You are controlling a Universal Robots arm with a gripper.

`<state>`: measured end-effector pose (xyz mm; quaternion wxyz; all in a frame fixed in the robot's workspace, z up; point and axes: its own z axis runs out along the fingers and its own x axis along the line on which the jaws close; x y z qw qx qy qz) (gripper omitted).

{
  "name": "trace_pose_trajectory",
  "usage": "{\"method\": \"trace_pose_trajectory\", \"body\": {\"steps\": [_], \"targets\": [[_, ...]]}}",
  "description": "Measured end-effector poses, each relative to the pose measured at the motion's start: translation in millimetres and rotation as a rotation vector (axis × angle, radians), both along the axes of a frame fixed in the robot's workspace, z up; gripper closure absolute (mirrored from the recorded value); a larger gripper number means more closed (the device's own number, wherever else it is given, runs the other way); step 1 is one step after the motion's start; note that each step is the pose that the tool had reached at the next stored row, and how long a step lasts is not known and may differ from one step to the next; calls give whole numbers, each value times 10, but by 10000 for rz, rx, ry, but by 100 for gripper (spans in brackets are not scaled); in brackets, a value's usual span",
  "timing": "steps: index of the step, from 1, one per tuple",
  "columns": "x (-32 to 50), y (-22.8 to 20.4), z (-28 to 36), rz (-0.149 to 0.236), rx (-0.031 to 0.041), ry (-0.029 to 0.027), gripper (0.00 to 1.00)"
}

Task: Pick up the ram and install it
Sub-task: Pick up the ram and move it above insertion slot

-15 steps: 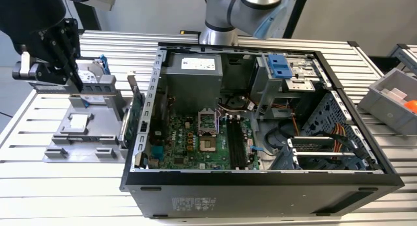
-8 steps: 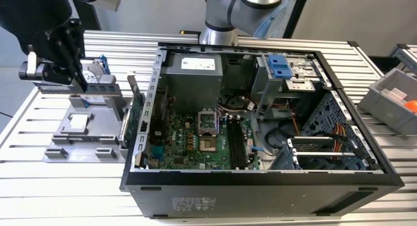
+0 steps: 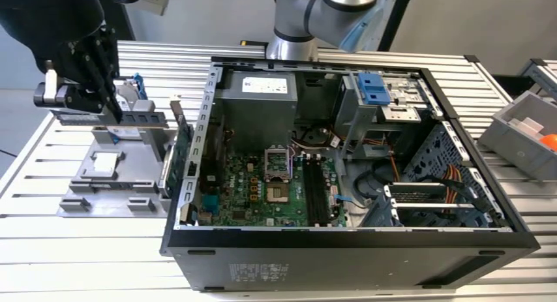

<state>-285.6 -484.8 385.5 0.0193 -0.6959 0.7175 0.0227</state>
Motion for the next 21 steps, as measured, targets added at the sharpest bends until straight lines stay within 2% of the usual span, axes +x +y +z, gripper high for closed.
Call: {"method": "trace_pose_trajectory", "body": {"steps": [21], "targets": [[219, 0, 0, 0, 1, 1, 100]]}}
